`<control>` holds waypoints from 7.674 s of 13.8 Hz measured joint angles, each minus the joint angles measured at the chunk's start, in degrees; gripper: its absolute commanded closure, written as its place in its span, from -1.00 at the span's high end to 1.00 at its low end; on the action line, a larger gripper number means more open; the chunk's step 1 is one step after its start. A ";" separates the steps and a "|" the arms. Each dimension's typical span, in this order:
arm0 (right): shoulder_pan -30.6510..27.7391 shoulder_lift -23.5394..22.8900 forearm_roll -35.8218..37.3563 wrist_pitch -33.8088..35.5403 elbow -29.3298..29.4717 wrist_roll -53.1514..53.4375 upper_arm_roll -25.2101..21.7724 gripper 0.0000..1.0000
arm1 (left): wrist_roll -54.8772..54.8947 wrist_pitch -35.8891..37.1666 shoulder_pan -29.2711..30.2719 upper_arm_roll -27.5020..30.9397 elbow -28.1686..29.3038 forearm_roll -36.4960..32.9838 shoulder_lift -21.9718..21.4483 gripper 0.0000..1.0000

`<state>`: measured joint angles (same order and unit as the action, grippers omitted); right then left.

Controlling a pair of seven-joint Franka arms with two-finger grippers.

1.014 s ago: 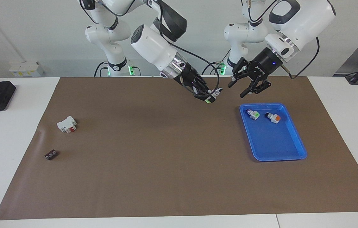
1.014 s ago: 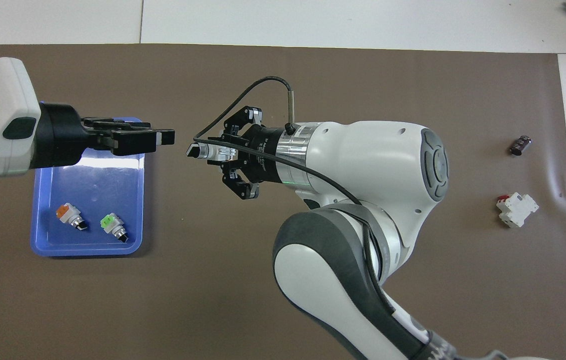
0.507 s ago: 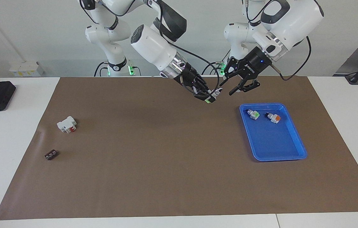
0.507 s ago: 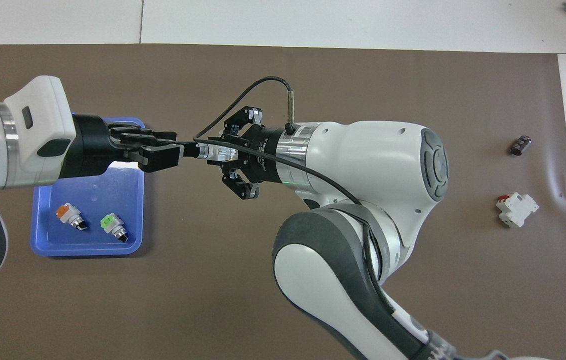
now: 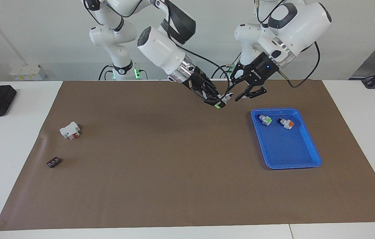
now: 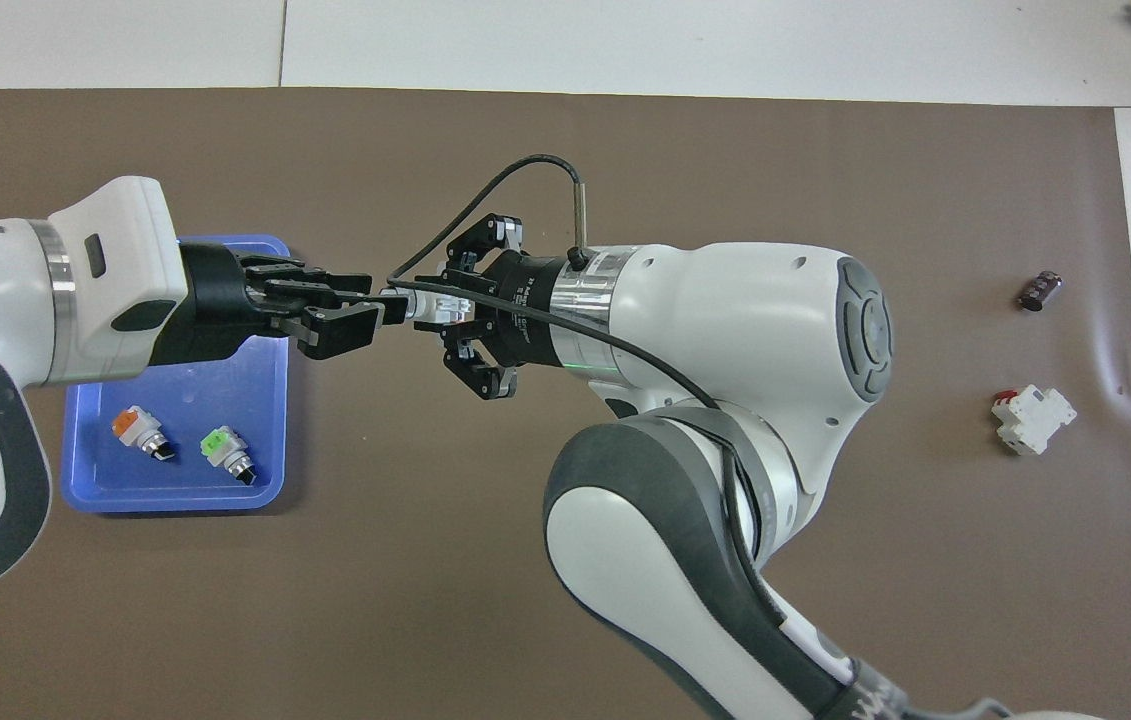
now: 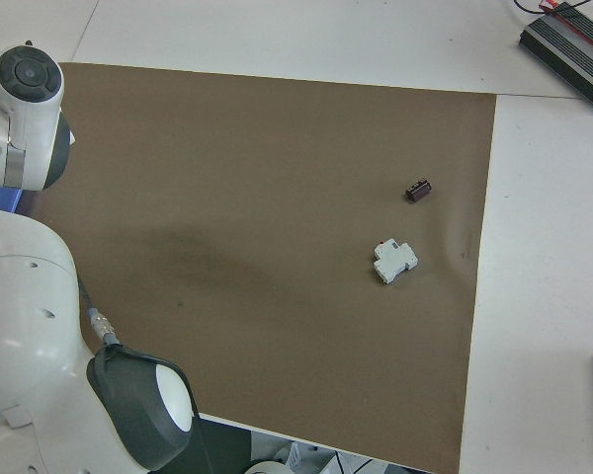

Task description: Turn and place switch with both arms

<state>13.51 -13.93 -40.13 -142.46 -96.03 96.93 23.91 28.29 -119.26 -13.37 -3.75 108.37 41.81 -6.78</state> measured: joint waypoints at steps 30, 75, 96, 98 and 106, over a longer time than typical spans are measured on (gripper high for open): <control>0.10 0.25 -0.05 0.84 -0.30 0.00 -0.24 -1.00 | -73.71 1.35 -0.16 0.12 0.06 -0.03 -0.37 -1.00; -13.65 4.50 29.81 10.68 -3.30 -40.38 -0.97 0.98 | -66.07 -2.23 18.42 0.08 9.21 -18.71 1.57 -1.00; -31.82 14.97 41.78 51.30 7.56 -84.36 -5.54 0.98 | -37.98 2.14 22.68 -0.75 -6.12 -32.78 14.02 1.00; -31.92 14.97 41.78 51.50 7.49 -84.36 -5.60 0.98 | -37.93 6.81 22.64 -1.02 -9.74 -32.79 14.11 1.00; -20.28 14.97 41.77 52.39 7.14 -84.93 -17.23 0.98 | -37.53 31.43 16.38 -1.79 -24.88 -41.42 13.00 1.00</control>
<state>-6.77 1.05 1.64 -90.06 -88.89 12.00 6.68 -9.24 -87.83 3.01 -5.55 83.50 0.39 6.22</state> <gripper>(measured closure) 0.004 0.000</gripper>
